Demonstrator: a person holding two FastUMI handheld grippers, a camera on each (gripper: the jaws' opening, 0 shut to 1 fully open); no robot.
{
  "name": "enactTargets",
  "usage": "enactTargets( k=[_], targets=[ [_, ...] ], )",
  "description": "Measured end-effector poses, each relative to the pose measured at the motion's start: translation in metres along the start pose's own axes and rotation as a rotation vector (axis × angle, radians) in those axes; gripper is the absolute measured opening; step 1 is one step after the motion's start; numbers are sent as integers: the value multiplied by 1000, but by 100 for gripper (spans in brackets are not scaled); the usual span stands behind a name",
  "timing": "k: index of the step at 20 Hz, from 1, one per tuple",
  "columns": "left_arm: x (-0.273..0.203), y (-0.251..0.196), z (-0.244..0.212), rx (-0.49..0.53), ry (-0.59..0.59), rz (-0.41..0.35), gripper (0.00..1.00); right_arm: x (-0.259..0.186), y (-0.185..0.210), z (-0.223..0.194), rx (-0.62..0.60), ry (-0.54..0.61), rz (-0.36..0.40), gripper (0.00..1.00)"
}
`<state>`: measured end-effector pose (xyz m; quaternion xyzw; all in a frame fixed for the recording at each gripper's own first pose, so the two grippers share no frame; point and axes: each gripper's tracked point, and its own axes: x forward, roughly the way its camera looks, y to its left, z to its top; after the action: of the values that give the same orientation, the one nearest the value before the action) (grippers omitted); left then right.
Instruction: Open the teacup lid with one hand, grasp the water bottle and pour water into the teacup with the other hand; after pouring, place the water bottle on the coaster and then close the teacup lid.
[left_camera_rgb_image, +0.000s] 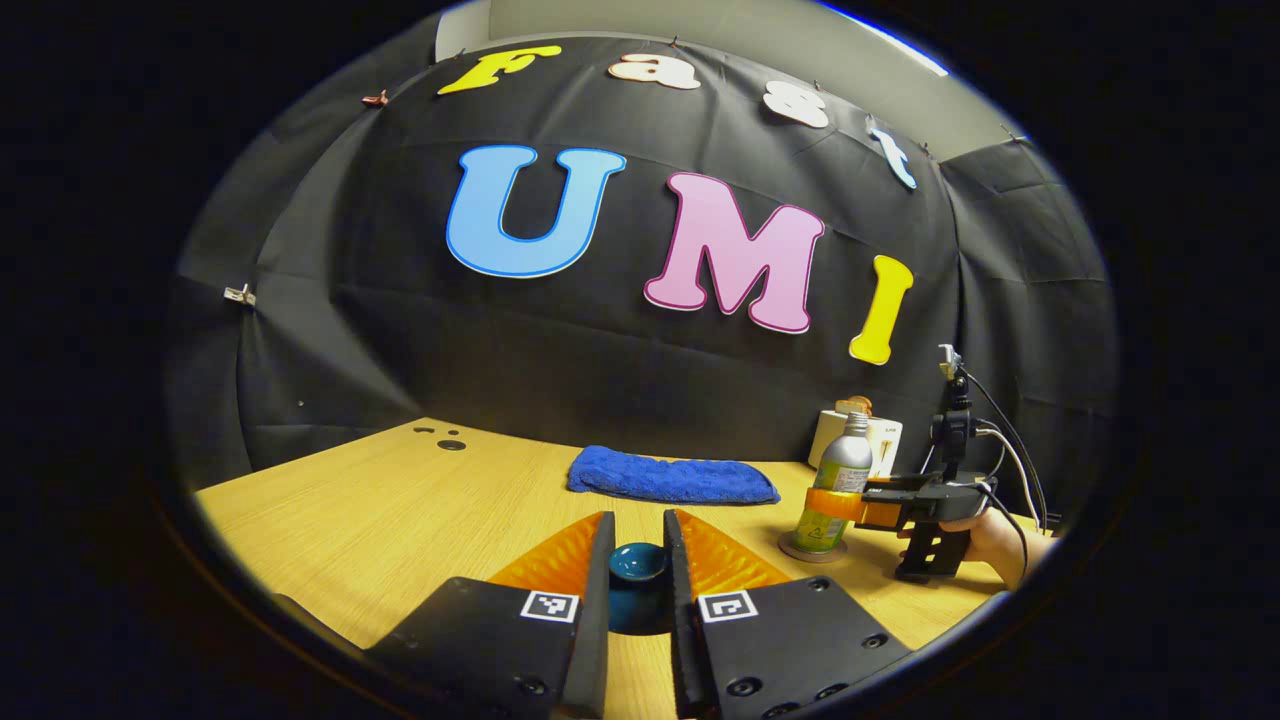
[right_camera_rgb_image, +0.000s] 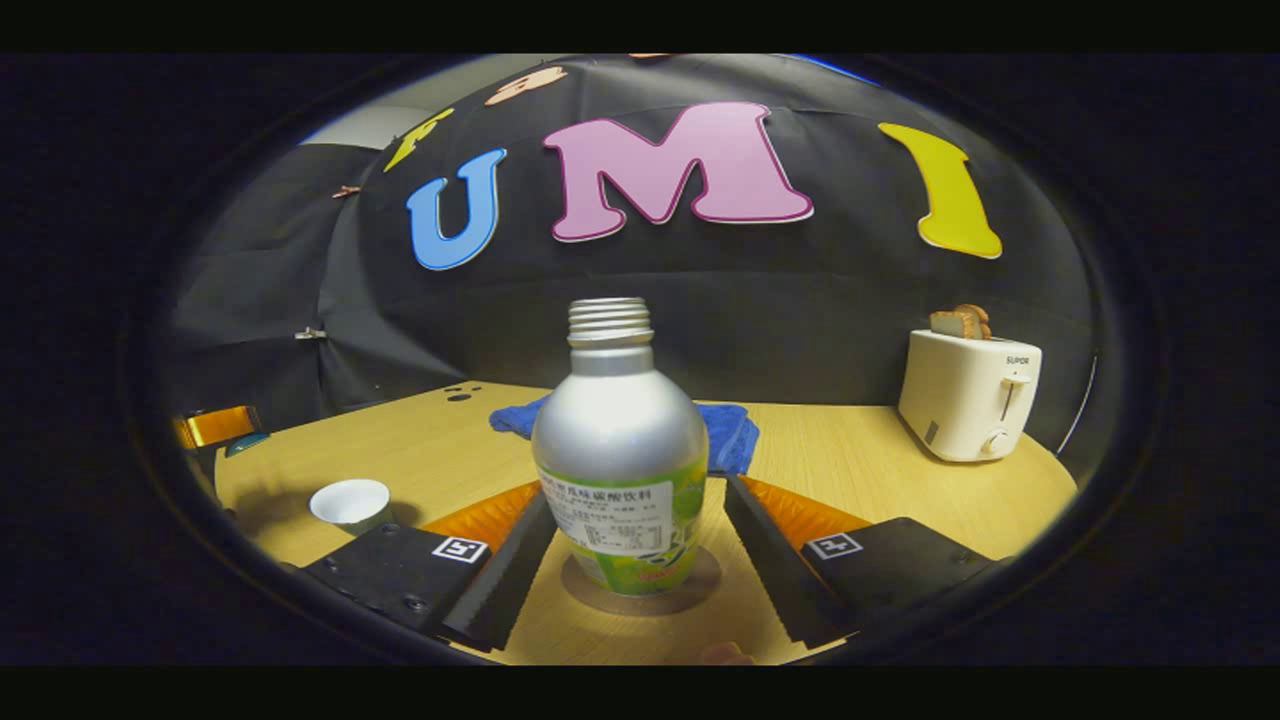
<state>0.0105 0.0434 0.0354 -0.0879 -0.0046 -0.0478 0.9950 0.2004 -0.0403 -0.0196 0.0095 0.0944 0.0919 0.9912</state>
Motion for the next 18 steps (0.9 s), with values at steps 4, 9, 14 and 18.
enactTargets(
  k=[4,9,14,18],
  targets=[
    [-3,-7,1,-2,-1,-10,30,-24,2,-5,0,5,3,99],
    [-4,-16,4,7,-10,-18,29,-59,4,1,46,-19,6,99],
    [4,-20,5,41,-9,-16,29,-103,-20,37,-6,-111,-93,99],
    [20,-28,1,50,8,-42,29,-141,-20,56,-15,-154,-98,99]
  ],
)
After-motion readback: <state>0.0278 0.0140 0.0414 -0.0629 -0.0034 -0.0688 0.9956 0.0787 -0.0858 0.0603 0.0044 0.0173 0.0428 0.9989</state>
